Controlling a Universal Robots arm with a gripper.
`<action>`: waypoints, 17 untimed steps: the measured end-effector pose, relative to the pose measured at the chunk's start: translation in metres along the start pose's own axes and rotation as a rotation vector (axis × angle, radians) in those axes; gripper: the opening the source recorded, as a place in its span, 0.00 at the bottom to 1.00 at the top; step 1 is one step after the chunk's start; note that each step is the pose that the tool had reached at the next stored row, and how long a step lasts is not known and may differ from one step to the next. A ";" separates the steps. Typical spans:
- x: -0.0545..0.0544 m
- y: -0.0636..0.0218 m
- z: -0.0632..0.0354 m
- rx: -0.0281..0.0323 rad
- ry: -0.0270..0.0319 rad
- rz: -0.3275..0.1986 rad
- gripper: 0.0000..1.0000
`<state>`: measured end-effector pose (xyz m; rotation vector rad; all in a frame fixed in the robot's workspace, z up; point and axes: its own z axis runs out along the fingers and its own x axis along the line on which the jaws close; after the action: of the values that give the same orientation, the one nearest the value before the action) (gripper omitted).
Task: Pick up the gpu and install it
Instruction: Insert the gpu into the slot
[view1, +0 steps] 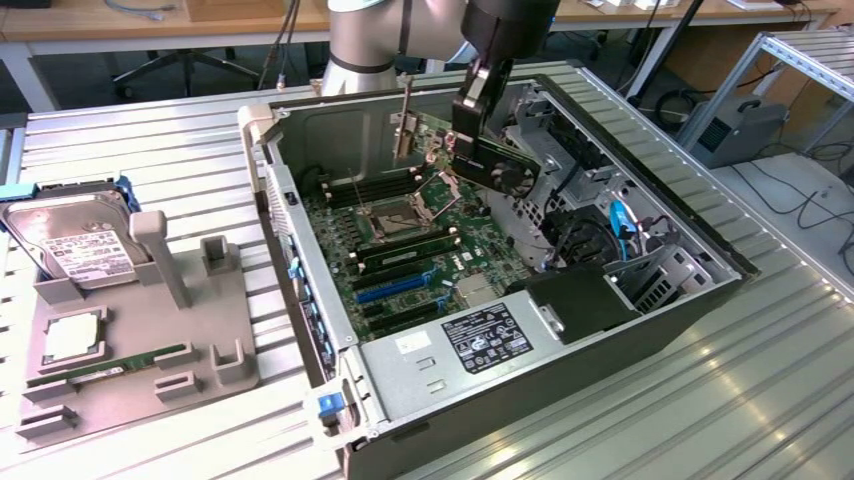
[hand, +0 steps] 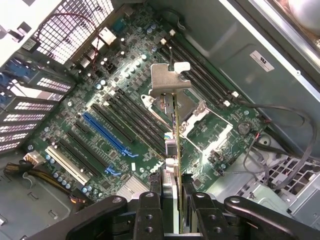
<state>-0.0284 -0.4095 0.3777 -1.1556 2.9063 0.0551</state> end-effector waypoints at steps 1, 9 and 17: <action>0.000 0.0000 0.0000 0.0000 0.0001 -0.002 0.27; 0.000 0.0000 0.0000 -0.0005 0.0006 -0.020 0.27; 0.000 0.0000 0.0000 -0.0009 0.0010 -0.037 0.27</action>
<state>-0.0284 -0.4095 0.3777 -1.2094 2.8850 0.0555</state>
